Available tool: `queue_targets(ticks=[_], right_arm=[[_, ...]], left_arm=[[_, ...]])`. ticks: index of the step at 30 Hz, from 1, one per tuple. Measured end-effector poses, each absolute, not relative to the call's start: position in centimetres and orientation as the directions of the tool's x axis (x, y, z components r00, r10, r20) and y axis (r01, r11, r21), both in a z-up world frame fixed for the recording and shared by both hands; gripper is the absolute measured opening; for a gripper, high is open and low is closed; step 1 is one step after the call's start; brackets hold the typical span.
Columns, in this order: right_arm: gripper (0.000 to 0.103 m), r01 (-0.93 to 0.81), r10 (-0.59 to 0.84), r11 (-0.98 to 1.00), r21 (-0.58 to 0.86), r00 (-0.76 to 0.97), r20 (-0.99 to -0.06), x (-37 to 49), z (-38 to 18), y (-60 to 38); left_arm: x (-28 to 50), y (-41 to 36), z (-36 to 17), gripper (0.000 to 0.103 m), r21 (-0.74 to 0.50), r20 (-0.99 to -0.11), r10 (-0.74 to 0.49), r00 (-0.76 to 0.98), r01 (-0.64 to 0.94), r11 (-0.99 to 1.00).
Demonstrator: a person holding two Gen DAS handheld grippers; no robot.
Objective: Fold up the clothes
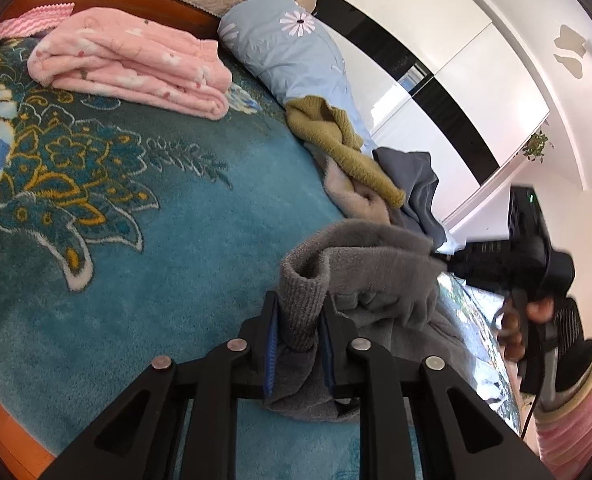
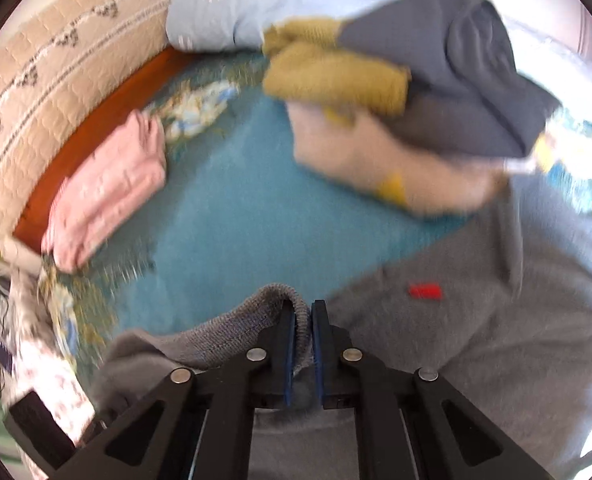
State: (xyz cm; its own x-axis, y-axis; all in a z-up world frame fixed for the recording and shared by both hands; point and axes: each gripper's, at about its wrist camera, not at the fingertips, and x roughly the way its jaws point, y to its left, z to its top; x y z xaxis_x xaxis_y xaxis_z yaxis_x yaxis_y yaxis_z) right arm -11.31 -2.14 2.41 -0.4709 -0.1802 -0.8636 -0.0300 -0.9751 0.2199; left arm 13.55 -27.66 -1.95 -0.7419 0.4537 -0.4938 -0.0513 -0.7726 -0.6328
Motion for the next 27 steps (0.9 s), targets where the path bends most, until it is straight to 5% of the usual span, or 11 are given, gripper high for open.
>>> queue_targets(ticks=[11,27], right_arm=[[0.008,0.066,-0.129,-0.991,0.114,-0.662,-0.738,-16.3,8.8,-10.8],[0.008,0.093,-0.082,-0.995,0.045,-0.439,-0.895,-27.0,-4.7,-19.2]], left_arm=[[14.5,-29.0,-0.1,0.010,-0.677,-0.399,0.440,-0.805,-0.066,-0.733],[12.0,-31.7,-3.2,0.009,-0.705,-0.517,0.372,-0.771,0.137,-0.696]])
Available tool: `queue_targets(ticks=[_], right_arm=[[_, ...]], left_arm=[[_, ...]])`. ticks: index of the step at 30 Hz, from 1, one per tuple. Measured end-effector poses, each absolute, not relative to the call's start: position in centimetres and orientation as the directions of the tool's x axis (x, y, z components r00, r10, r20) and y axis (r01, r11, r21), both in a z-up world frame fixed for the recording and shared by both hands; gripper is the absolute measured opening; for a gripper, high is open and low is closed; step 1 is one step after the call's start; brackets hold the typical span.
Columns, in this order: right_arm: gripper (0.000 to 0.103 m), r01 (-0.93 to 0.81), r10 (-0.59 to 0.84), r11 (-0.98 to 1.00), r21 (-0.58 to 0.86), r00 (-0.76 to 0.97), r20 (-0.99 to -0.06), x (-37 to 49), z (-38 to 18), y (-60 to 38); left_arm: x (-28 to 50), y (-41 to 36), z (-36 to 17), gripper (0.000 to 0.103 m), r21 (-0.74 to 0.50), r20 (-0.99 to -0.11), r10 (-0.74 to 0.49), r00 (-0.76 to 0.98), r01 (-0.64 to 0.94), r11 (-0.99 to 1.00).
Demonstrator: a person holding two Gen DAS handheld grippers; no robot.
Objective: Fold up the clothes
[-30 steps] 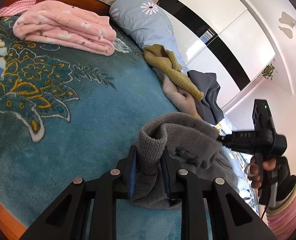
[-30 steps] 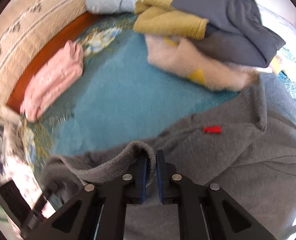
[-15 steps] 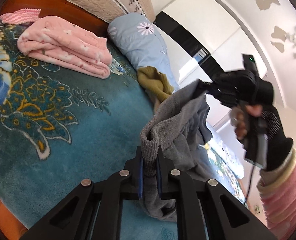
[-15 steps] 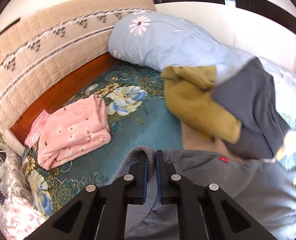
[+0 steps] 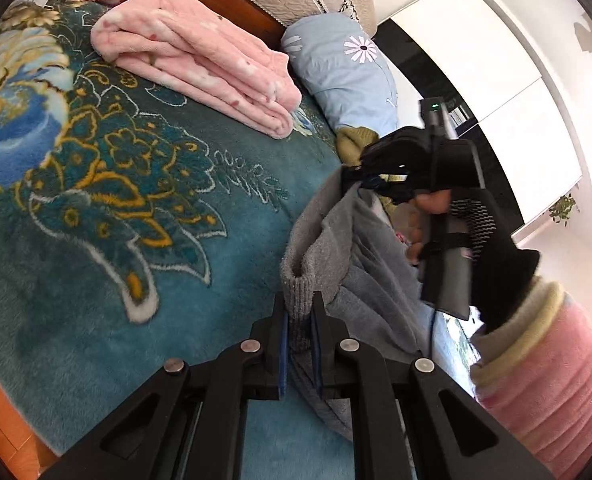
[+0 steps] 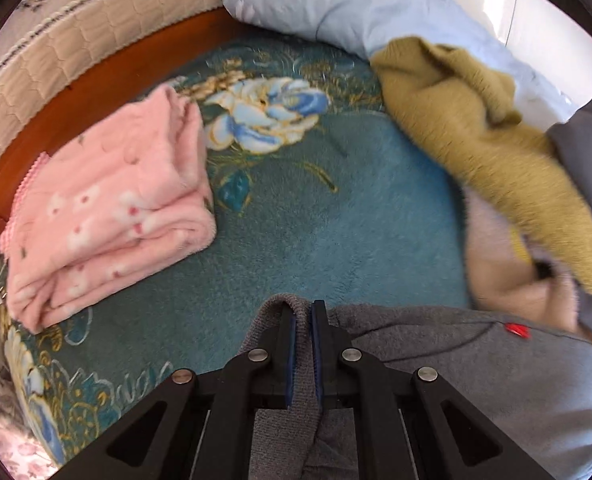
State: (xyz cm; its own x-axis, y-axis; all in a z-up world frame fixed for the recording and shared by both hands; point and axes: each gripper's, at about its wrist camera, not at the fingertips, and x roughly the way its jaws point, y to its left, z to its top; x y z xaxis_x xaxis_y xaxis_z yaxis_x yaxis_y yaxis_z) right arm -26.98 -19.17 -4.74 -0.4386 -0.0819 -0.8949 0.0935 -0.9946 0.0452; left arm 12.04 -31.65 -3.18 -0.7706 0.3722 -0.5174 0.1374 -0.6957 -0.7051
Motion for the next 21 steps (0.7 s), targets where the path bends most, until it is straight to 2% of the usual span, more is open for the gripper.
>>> queue_targets(ticks=[5,11,13,15,21], right_arm=[[0.008,0.102,-0.079,-0.994,0.043,-0.377,-0.923,-28.3,-7.1,-19.6],[0.012,0.123,-0.043,-0.992,-0.002,-0.362,-0.931,-27.7,-5.9,-20.4],[0.017,0.130,-0.069,-0.991,0.023,-0.366,-0.928,-27.2,-4.5,-20.2],[0.035,0.137,-0.096,-0.989,0.047,-0.371,-0.924,-26.7,-3.1,-20.0],[0.048,0.173,-0.155,-0.981,0.087,-0.432,-0.889,-22.9,2.7,-18.6]], left_arm=[[11.2,-31.9,-4.1,0.009,-0.711,-0.544,0.387,-0.745,0.164,-0.683],[11.1,-32.0,-4.6,0.009,-0.710,-0.556,0.393,-0.732,0.173,-0.682],[11.2,-31.9,-4.6,0.009,-0.710,-0.554,0.394,-0.733,0.169,-0.683],[11.2,-31.9,-4.6,0.009,-0.713,-0.550,0.397,-0.735,0.166,-0.681],[11.9,-32.2,-4.5,0.009,-0.739,-0.518,0.421,-0.745,0.142,-0.658]])
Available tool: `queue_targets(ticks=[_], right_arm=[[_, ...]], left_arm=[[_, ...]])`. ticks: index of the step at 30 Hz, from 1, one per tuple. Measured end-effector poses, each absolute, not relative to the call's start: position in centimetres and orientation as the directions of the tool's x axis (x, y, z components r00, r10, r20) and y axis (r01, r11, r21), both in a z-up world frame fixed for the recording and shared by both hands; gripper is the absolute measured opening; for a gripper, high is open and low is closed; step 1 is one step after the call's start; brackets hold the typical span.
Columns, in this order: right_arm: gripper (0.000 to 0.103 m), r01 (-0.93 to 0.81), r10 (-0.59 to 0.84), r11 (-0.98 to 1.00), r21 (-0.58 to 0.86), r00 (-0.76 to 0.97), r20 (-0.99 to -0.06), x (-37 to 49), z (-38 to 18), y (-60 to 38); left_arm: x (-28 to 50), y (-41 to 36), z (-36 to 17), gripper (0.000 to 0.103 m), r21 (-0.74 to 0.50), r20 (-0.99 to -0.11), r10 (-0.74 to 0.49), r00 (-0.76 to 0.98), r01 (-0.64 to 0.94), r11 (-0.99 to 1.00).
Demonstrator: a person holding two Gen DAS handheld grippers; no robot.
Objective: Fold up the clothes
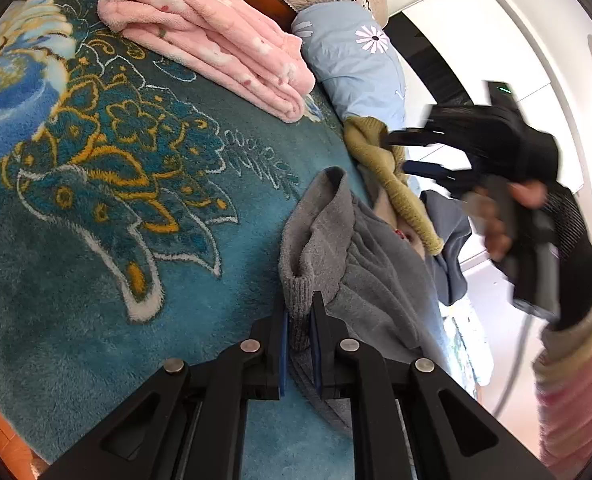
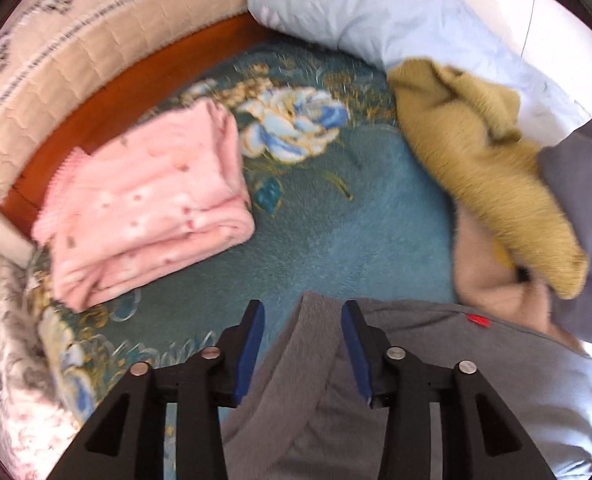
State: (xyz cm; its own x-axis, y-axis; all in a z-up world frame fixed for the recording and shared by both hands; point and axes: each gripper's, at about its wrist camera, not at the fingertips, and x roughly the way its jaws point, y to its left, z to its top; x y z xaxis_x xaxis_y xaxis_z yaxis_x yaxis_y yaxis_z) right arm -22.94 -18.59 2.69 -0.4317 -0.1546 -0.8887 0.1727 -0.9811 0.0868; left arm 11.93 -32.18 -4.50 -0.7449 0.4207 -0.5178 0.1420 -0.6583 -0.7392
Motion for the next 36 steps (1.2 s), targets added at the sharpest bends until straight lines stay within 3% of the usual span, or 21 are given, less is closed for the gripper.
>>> queue_targets(ticks=[8,15,19,26,31,36], right_arm=[[0.052,0.133,-0.194,-0.981,0.144,-0.545,-0.816,-14.4,9.6,-8.1],[0.054,-0.125,-0.218,-0.907,0.403,-0.679,-0.701,-2.1,11.2,13.2],[0.054,-0.342,-0.154,-0.756,0.559,-0.736,-0.659,5.9,9.2,25.8],[0.055,-0.618,0.028,-0.448,0.646,-0.732,-0.681,18.8,3.4,41.1],[0.055,-0.683,0.036,-0.318,0.657,-0.702,-0.712,23.1,-0.5,45.4],[0.055,-0.683,-0.043,-0.254,0.685,-0.700,-0.713,23.4,-4.1,46.3]], left_arm=[[13.1,-31.7,-4.3,0.010,-0.726,-0.514,0.403,-0.757,0.134,-0.675],[13.3,-31.4,-4.0,0.010,-0.707,-0.511,0.386,-0.768,0.120,-0.697],[13.4,-31.1,-3.9,0.010,-0.693,-0.514,0.369,-0.775,0.121,-0.710],[13.6,-31.0,-4.1,0.010,-0.695,-0.510,0.354,-0.784,0.133,-0.707],[13.7,-31.0,-4.3,0.010,-0.696,-0.509,0.344,-0.789,0.143,-0.703],[13.8,-31.2,-4.7,0.010,-0.714,-0.502,0.350,-0.791,0.150,-0.684]])
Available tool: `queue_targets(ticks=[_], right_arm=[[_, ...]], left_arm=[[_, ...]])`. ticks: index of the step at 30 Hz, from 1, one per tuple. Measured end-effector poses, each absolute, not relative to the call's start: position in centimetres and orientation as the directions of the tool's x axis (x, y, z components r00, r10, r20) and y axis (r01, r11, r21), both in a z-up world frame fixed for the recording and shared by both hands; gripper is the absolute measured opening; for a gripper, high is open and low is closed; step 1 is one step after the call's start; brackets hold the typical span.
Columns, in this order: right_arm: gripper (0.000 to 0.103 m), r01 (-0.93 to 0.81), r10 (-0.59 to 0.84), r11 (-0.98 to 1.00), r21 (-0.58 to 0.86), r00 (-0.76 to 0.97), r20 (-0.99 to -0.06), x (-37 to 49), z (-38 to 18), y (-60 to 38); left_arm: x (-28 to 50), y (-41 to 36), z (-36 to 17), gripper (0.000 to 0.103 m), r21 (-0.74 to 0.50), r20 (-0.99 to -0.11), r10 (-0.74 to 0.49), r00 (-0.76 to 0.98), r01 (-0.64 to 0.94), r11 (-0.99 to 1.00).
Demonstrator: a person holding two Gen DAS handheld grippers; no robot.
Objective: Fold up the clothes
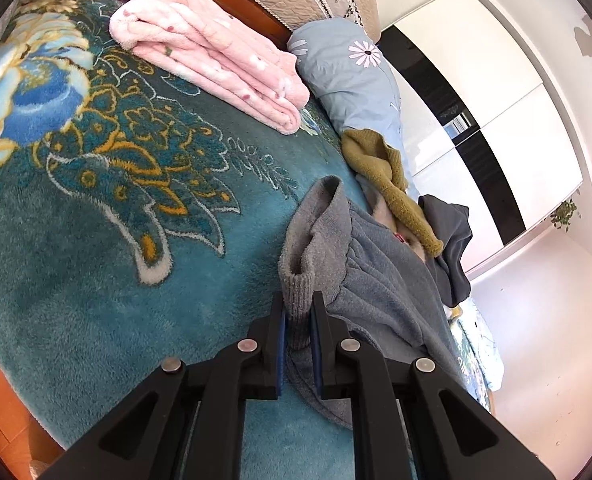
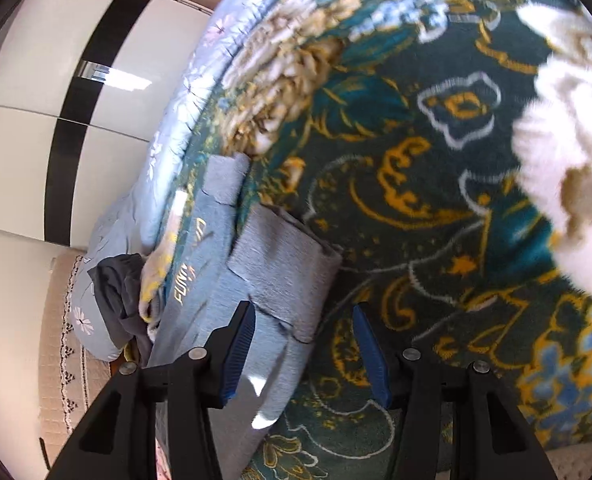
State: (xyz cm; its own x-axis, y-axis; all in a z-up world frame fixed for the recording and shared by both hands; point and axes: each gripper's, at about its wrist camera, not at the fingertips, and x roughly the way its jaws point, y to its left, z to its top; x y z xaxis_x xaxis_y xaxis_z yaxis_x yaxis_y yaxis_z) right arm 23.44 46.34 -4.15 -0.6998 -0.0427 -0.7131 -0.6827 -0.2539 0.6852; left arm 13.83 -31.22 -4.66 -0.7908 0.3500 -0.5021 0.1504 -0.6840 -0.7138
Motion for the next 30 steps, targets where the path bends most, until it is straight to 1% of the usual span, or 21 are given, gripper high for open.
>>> queue_targets(ticks=[3,5,7,9,11,14,16,19,25,26,28,30], right_arm=[[0.055,-0.674,-0.061,-0.255,0.693,-0.704,-0.707,22.7,-5.2,45.9],[0.055,-0.666,-0.057,-0.282,0.691,-0.707,-0.705,22.1,-5.0,45.5],[0.045,-0.652,-0.087,-0.302,0.696,-0.708,-0.701,21.3,-5.2,44.9],[0.021,-0.652,-0.096,-0.322,0.687,-0.699,-0.708,20.7,-5.3,44.3],[0.012,-0.651,-0.085,-0.347,0.675,-0.695,-0.714,20.1,-5.2,43.7],[0.010,-0.633,-0.084,-0.372,0.679,-0.705,-0.704,19.0,-4.6,42.9],[0.009,-0.600,-0.059,-0.368,0.711,-0.748,-0.662,19.0,-3.5,42.6],[0.009,-0.536,-0.016,-0.379,0.755,-0.811,-0.585,20.2,-0.5,42.7],[0.009,-0.419,0.032,-0.438,0.795,-0.891,-0.452,23.7,5.4,42.2],[0.009,-0.414,0.042,-0.445,0.794,-0.895,-0.444,24.3,5.7,42.2],[0.009,-0.410,0.061,-0.457,0.790,-0.900,-0.432,25.5,6.2,42.3],[0.009,-0.453,0.060,-0.440,0.775,-0.876,-0.478,25.7,5.6,43.1]], left_arm=[[13.9,-31.2,-4.7,0.010,-0.714,-0.502,0.350,-0.791,0.151,-0.683],[13.9,-31.2,-4.7,0.010,-0.714,-0.502,0.352,-0.790,0.149,-0.684],[13.8,-31.3,-4.8,0.010,-0.719,-0.499,0.359,-0.789,0.146,-0.680],[13.8,-31.5,-4.9,0.010,-0.733,-0.492,0.369,-0.789,0.146,-0.665],[13.8,-31.7,-5.3,0.010,-0.751,-0.487,0.381,-0.786,0.154,-0.642],[13.6,-32.0,-5.8,0.011,-0.769,-0.494,0.389,-0.778,0.182,-0.612],[13.8,-31.9,-5.6,0.010,-0.769,-0.504,0.377,-0.777,0.204,-0.606],[14.6,-31.1,-3.7,0.009,-0.736,-0.511,0.335,-0.792,0.201,-0.646],[17.8,-30.6,1.0,0.008,-0.752,-0.435,0.332,-0.837,0.135,-0.645],[18.6,-30.7,1.5,0.008,-0.750,-0.425,0.325,-0.845,0.127,-0.650],[19.1,-31.2,1.3,0.008,-0.756,-0.436,0.326,-0.839,0.145,-0.638],[18.7,-31.7,0.4,0.008,-0.778,-0.463,0.351,-0.814,0.183,-0.601]])
